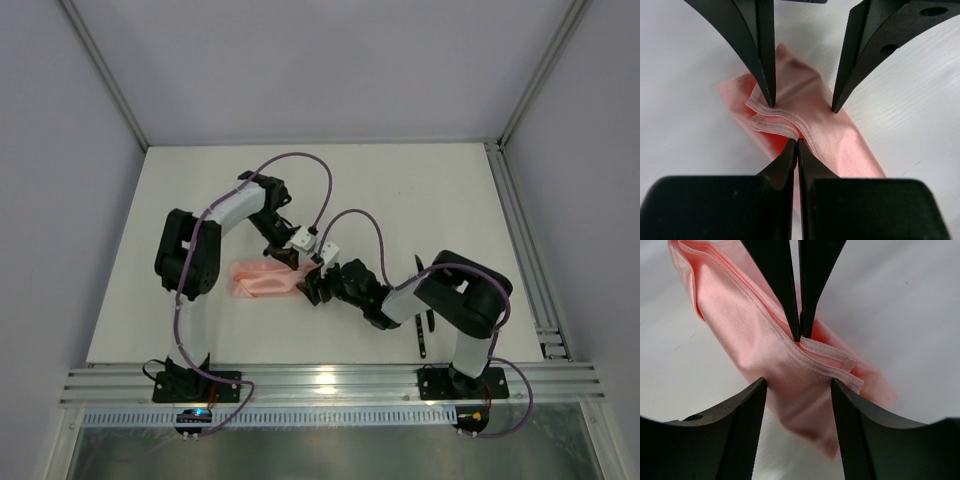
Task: Fold the napkin into a case and place the utensils inside
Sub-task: Stuff the top corner of the square-folded napkin into the folded napkin.
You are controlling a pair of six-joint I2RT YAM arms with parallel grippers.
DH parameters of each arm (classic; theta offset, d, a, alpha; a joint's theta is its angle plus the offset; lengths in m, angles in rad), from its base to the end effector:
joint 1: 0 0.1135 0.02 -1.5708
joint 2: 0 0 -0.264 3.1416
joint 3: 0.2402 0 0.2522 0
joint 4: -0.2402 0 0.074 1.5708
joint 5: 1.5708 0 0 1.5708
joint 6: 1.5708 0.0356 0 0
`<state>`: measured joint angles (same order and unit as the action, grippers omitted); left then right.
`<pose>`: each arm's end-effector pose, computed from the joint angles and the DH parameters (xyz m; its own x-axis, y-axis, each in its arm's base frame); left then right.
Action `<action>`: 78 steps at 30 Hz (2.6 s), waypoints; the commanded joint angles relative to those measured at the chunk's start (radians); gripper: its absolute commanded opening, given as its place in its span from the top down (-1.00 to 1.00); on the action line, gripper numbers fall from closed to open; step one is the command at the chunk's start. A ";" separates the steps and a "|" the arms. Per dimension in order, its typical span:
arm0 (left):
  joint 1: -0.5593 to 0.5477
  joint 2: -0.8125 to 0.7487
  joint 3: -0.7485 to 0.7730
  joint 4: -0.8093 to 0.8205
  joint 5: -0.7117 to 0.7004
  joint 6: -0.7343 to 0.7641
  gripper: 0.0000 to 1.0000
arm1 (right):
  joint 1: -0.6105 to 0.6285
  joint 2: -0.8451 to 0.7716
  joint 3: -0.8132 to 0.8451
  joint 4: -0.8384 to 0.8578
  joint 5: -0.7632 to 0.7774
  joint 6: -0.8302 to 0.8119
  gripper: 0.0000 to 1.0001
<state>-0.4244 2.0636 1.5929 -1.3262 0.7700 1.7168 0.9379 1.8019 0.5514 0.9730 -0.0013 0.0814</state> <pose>0.3252 -0.1742 0.1914 0.2810 0.6524 -0.7038 0.8563 -0.5016 -0.1231 0.1892 0.2580 0.1268 -0.2271 -0.1721 -0.9585 -0.7912 0.6065 0.0786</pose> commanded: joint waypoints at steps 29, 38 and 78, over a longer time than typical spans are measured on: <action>0.013 0.050 0.212 -0.315 -0.038 -0.023 -0.12 | -0.090 0.106 0.061 0.118 -0.315 0.175 0.85; -0.011 0.078 0.138 -0.335 0.031 -0.057 -0.34 | -0.090 0.071 0.039 0.124 -0.273 0.158 0.85; -0.079 0.035 0.022 -0.165 -0.054 -0.309 0.09 | -0.088 0.042 0.015 0.176 -0.250 0.116 0.85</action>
<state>-0.4797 2.1181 1.6405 -1.3411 0.7753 1.4429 0.8486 1.8950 0.5507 1.0626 -0.2649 0.2173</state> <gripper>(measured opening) 0.466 0.091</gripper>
